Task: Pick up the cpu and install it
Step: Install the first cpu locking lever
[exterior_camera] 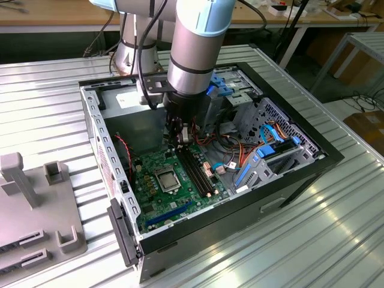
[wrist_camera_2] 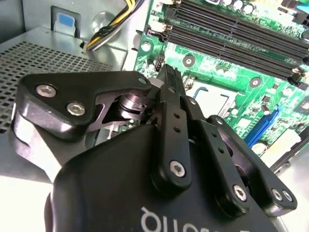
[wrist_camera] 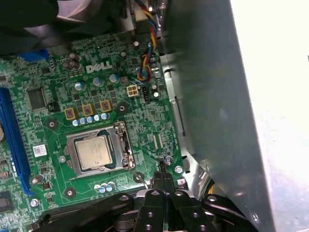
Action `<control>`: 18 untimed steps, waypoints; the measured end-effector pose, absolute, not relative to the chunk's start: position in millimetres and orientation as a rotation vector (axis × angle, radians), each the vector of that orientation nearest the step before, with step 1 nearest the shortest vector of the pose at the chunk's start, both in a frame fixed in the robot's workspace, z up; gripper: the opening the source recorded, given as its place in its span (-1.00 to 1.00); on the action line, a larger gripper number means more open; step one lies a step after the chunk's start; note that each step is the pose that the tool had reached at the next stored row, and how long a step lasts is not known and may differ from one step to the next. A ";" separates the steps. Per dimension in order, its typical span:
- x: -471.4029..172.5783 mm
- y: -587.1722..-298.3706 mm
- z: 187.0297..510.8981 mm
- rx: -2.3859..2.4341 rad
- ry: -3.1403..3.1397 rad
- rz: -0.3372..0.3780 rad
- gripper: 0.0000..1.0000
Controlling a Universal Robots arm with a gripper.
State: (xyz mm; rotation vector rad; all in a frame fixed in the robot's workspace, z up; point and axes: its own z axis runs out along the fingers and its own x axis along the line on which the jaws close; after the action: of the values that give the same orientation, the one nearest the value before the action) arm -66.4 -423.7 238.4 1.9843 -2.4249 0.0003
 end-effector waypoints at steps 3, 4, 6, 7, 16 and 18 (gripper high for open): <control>-67.4 -423.7 238.3 2.031 -2.387 0.001 -0.79; -68.1 -423.7 238.3 2.039 -2.379 0.001 -0.79; -69.4 -423.7 238.3 2.059 -2.362 0.001 -0.79; -69.8 -423.7 238.4 2.074 -2.348 0.001 -0.79; -64.2 -434.7 238.4 2.073 -2.346 -0.003 -0.79; -64.2 -437.9 238.4 2.073 -2.346 -0.003 -0.79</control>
State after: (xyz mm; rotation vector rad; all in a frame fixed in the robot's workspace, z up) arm -64.2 -437.9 238.4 2.0728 -2.3463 -0.0029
